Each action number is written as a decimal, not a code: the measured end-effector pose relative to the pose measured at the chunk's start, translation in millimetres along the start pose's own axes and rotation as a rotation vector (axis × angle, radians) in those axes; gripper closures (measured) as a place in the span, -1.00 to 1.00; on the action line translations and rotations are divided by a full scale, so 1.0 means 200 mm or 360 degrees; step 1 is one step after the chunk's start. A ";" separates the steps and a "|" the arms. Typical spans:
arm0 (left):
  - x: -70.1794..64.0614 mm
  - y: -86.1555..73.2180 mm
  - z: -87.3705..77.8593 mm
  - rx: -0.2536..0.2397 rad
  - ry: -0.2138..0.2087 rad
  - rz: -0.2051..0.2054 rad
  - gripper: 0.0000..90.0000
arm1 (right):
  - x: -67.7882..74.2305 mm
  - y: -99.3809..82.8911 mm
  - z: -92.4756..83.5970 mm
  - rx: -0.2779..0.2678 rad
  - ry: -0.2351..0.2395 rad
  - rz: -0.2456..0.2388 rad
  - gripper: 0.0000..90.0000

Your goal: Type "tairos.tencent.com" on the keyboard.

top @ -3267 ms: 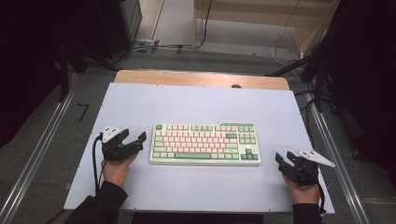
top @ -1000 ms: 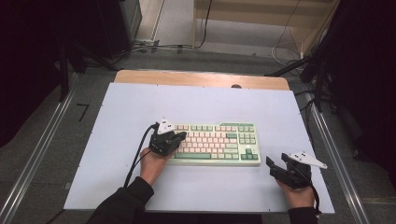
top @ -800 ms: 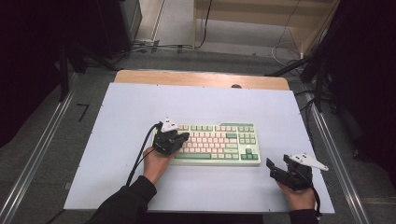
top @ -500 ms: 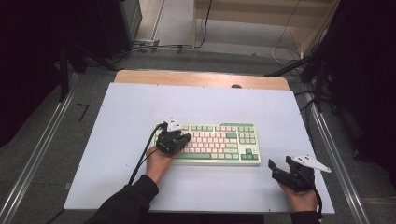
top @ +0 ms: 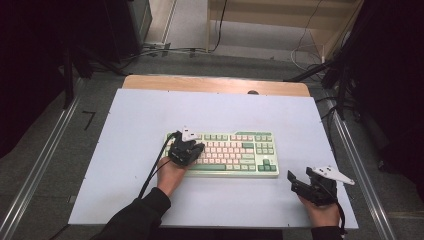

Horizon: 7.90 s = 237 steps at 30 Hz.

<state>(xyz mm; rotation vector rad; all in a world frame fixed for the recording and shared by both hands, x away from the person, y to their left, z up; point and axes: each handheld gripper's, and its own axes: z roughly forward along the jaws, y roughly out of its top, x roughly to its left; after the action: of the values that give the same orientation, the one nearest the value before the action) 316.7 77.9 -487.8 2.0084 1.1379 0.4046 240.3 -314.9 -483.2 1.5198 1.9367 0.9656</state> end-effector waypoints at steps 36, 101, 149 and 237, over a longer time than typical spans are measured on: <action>0.11 -0.08 -0.21 -0.0192 0.0013 -0.0193 1.00 | 0.09 0.15 0.07 -0.0084 0.0124 -0.0058 0.95; 0.15 -0.24 -0.35 -0.0260 0.0213 -0.0276 -0.15 | 0.37 0.28 0.27 -0.0054 0.0402 -0.0237 0.95; 0.20 -0.37 -0.48 -0.0312 0.0342 -0.0376 -0.23 | 0.86 0.38 0.57 0.0071 0.0532 -0.0472 0.95; 0.08 -0.07 -0.06 -0.0123 0.0006 -0.0169 1.00 | 0.52 0.31 0.37 -0.0009 0.0394 -0.0159 -0.33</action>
<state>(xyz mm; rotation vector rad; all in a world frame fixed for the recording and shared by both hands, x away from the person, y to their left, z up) 309.5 100.6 -491.5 1.8725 1.2076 0.3923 307.4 -190.0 -477.5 1.3385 2.1548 1.1594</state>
